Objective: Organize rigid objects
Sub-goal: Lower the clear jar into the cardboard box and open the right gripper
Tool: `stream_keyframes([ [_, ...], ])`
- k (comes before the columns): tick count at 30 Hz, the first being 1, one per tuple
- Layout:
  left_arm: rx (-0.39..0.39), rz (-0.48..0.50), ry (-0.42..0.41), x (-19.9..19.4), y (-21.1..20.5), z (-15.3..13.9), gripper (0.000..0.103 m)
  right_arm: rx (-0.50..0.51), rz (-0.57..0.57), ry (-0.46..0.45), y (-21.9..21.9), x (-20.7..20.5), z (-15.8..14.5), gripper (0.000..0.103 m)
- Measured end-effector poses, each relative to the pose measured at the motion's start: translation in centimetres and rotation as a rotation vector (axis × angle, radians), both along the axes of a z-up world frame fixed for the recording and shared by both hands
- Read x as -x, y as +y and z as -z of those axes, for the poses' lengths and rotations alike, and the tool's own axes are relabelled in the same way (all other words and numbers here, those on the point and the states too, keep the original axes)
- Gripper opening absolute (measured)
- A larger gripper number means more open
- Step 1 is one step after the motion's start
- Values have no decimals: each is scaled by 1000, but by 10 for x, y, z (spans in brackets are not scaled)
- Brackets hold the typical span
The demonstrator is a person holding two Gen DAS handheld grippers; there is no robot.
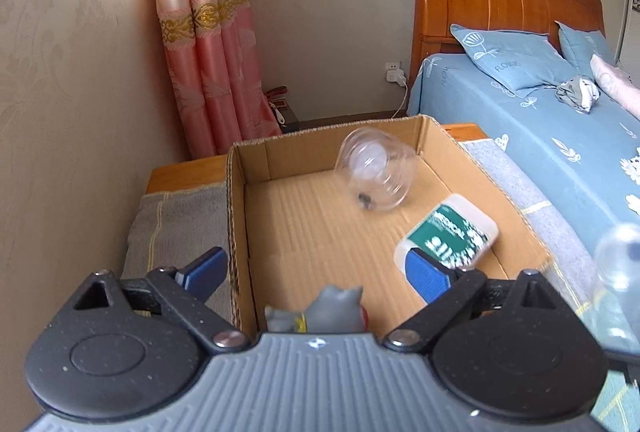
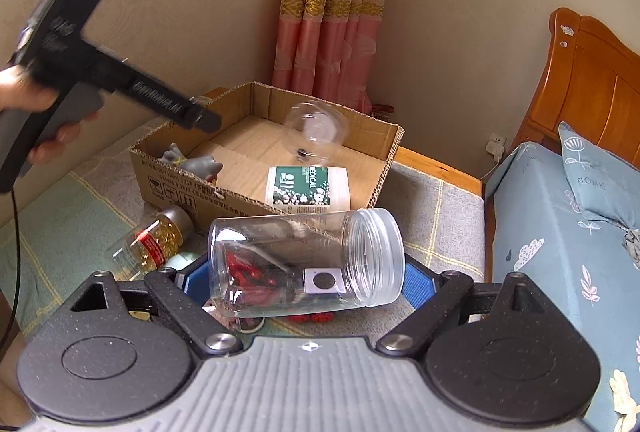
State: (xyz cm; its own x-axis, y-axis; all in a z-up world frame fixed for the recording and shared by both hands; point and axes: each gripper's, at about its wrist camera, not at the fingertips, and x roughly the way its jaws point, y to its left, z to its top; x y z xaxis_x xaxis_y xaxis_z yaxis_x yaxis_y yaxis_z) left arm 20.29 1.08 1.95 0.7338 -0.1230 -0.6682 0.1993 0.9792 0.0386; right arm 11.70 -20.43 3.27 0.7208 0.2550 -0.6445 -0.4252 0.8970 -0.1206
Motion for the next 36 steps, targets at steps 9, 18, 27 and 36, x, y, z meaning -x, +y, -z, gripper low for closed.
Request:
stream_keyframes([
  [9,-42,-95,-38,47,13,4,99,-7,-28,5,20,-29,-13,93],
  [18,-37,-202,-10,66,40,12,99,-9,-103,50,63,-77,-17,93],
  [27,-34,-305,-1,77,69,20,99,2,-174,80,117,-132,-20,93],
  [36,-22,-322,-1,86,75,20,99,6,-119,88,144,-170,-12,103],
])
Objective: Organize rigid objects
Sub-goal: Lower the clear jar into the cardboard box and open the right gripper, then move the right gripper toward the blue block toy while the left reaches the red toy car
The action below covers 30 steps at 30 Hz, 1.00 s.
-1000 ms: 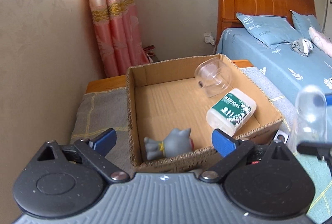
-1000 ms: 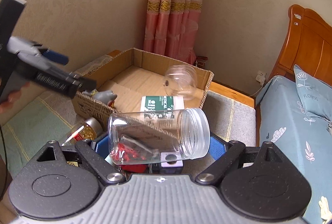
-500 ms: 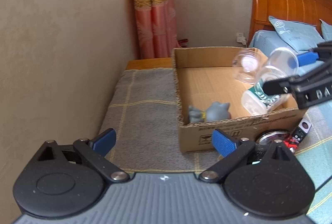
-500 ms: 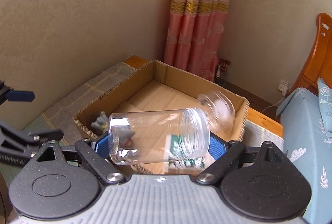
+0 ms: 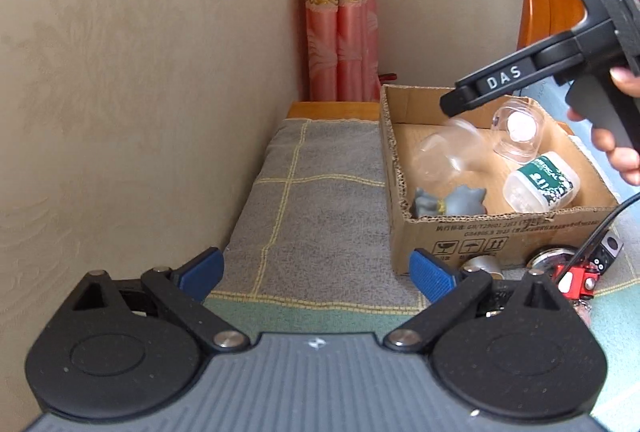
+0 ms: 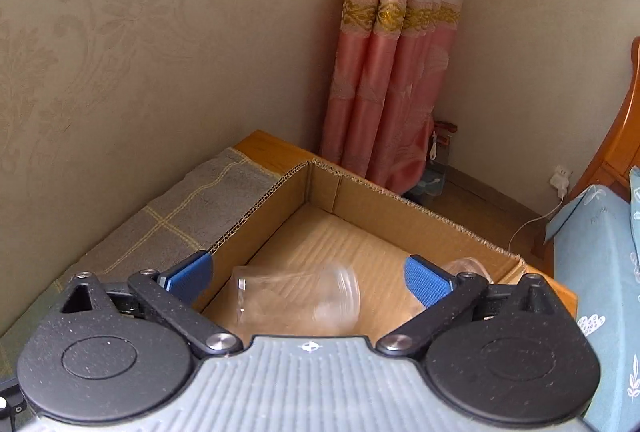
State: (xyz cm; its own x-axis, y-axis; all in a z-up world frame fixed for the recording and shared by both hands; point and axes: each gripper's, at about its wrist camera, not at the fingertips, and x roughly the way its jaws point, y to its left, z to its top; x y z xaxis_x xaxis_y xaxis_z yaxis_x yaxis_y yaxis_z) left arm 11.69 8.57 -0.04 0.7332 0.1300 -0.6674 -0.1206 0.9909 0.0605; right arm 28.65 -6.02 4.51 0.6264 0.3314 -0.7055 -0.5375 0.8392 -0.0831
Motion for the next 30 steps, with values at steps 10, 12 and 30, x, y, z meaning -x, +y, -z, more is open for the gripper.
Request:
stream_keyframes([
  [10,10,52,2,4,-15,0,99,-2,13,-3,-33,37,1,103],
  [12,7,61,4,4,-18,0,99,-12,17,-3,-40,46,1,103],
  [30,39,187,40,7,-47,13,99,15,286,-38,-138,115,37,103],
])
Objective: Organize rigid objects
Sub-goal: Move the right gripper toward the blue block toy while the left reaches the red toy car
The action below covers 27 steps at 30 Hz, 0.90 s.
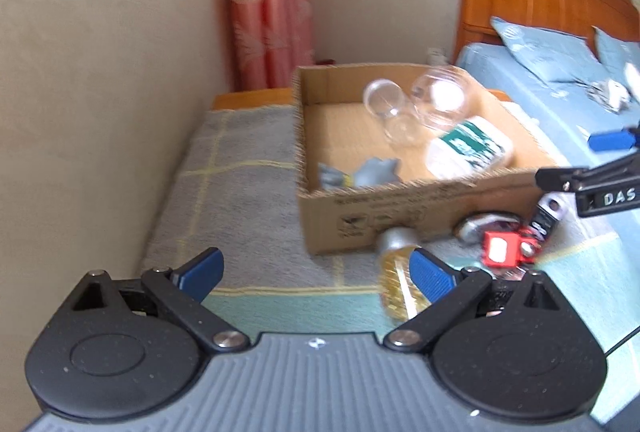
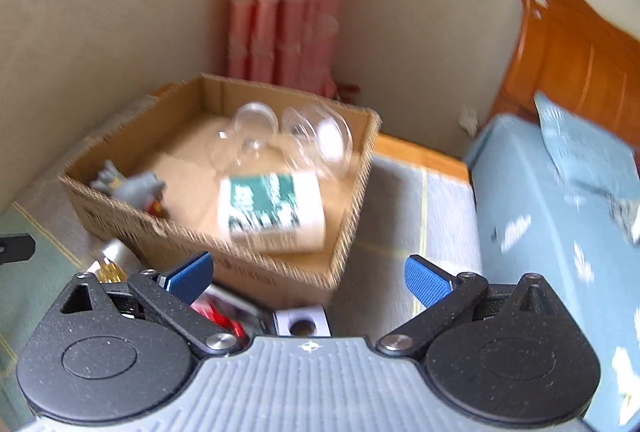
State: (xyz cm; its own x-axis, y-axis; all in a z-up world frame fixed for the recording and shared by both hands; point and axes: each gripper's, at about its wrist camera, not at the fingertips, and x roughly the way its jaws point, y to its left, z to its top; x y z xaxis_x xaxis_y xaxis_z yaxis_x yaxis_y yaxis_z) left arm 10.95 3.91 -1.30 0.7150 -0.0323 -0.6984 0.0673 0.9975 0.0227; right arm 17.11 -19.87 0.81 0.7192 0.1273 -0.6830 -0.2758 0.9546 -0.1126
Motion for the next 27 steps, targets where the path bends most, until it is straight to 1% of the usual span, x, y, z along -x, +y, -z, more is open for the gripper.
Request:
stream_keyframes([
  [5,48,80,33,2,-12,13,99,-66,92,59,-23,12,22,103],
  [9,34,106,48,2,-25,19,99,-106,132,74,-27,6,32,103],
  [19,33,114,73,3,-30,26,99,-149,191,112,-29,-20,50,103],
  [24,32,112,87,2,-30,31,99,-196,216,125,-44,-11,55,103],
  [27,35,117,90,1,-31,33,99,-200,240,131,-53,-3,57,103],
])
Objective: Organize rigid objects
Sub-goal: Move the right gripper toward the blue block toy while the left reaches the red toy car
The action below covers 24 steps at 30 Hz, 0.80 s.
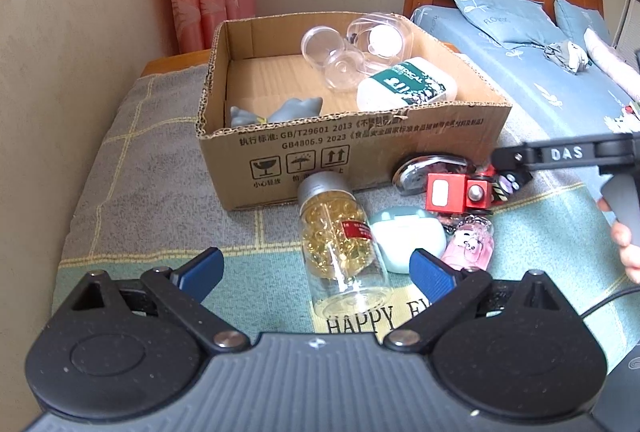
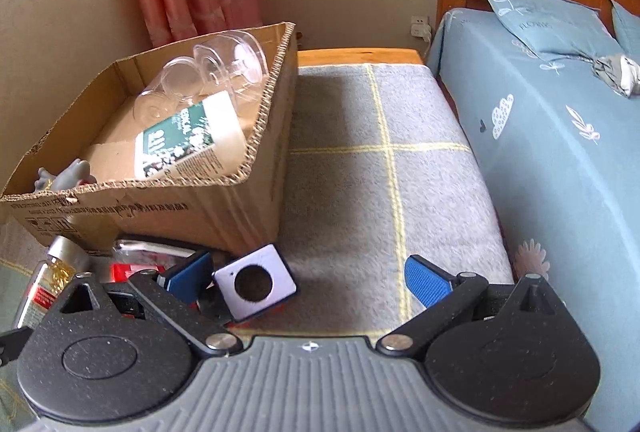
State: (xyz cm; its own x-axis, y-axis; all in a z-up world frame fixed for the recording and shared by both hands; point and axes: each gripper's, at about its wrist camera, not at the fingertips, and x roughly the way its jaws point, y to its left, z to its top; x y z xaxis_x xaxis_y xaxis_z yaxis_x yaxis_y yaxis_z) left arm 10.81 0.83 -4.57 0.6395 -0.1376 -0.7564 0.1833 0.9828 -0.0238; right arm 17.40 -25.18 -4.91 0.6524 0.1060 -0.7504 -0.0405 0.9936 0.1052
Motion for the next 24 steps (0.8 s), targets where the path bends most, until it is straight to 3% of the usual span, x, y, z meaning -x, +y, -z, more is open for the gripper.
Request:
stream_keyframes([
  [8,-7,13,29,-2,-3,10,99,-21,18,-19,-17,32,8,103],
  [16,-14,5,51,-8,0,23,99,-42,-76,-47,-6,52,9,103],
  [19,-26,-8,54,-7,2,24,99,6,-96,-37,4,52,17,103],
  [24,-29,50,9,2,-4,8,99,100,-103,-50,13,53,30,103],
])
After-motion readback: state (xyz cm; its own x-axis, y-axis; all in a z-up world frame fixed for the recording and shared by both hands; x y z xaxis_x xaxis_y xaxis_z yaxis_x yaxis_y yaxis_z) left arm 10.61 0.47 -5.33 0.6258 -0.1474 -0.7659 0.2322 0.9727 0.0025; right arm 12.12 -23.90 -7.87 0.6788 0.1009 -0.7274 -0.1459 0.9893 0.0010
